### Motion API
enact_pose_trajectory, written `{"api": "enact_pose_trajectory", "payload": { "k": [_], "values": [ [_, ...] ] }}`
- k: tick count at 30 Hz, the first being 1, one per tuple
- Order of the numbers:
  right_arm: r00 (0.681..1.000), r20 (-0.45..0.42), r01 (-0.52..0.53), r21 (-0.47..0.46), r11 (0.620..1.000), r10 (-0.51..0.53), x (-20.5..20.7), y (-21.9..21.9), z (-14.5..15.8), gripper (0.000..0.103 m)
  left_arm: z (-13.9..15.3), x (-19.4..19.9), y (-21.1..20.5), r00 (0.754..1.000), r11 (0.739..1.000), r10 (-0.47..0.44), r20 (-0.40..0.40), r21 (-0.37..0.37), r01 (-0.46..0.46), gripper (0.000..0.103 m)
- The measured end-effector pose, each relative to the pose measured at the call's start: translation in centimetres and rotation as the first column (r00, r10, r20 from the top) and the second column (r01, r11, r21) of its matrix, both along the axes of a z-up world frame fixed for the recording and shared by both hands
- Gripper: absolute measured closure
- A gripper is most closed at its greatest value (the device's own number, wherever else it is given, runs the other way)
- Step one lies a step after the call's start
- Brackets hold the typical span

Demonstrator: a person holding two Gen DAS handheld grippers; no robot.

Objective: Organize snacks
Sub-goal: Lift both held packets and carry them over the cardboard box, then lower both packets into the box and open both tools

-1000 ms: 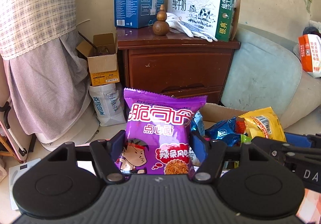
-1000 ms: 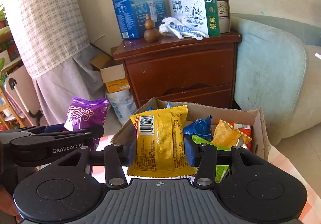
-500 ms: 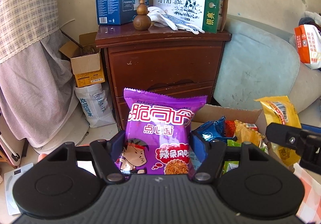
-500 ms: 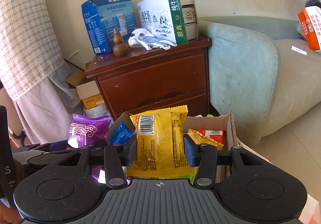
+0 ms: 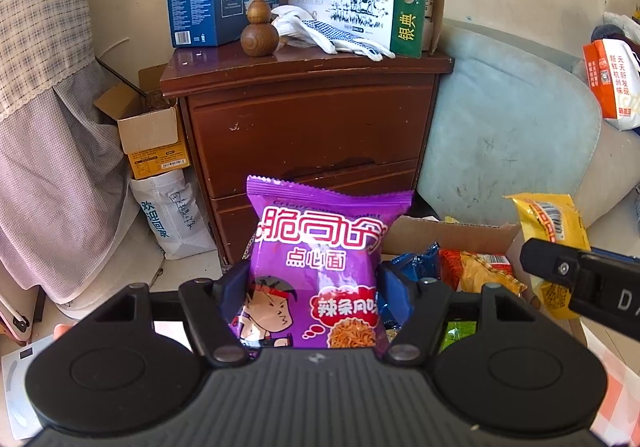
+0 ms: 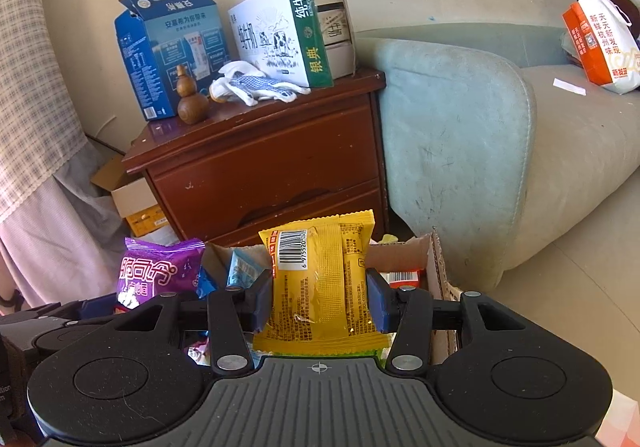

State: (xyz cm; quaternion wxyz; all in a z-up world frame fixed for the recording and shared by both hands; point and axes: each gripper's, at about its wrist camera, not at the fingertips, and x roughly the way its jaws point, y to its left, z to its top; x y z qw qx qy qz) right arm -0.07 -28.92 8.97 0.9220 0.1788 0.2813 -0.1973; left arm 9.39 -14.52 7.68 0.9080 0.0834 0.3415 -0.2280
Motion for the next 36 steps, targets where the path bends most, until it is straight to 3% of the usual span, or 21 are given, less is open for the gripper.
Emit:
{"api": "enact_pose_trajectory", "payload": {
  "k": [10, 11, 13, 14, 20, 36],
  "values": [
    [0.999, -0.019, 0.047, 0.043, 0.998, -0.047, 0.8, -2.1, -1.7, 0.055, -1.5, 1.2, -1.7, 0.999, 1.000, -0.027, -0.022, 0.008, 0.028, 0.034],
    [0.998, -0.016, 0.062, 0.048, 0.997, -0.062, 0.8, -2.3, -2.1, 0.054, -1.7, 1.3, -1.9, 0.999, 0.999, -0.032, -0.022, 0.013, 0.032, 0.031],
    [0.996, -0.018, 0.093, 0.064, 0.994, -0.092, 0.8, -3.0, -2.7, 0.050, -1.9, 1.3, -1.9, 0.999, 1.000, -0.025, -0.020, 0.009, 0.025, 0.011],
    [0.995, -0.023, 0.099, 0.076, 0.992, -0.097, 0.8, -3.2, -2.8, 0.048, -1.9, 1.2, -1.8, 1.000, 1.000, -0.019, -0.016, 0.003, 0.019, 0.009],
    [0.997, -0.012, 0.083, 0.090, 0.992, -0.083, 0.3, -3.1, -2.1, 0.041, -0.8, 0.7, -1.3, 1.000, 1.000, 0.003, -0.011, 0.007, -0.003, 0.007],
    [0.992, -0.103, 0.075, 0.008, 0.997, -0.074, -1.4, 0.9, -0.4, 0.019, -0.6, -2.2, 3.1, 0.988, 0.995, 0.062, -0.142, 0.084, -0.050, 0.002]
  ]
}}
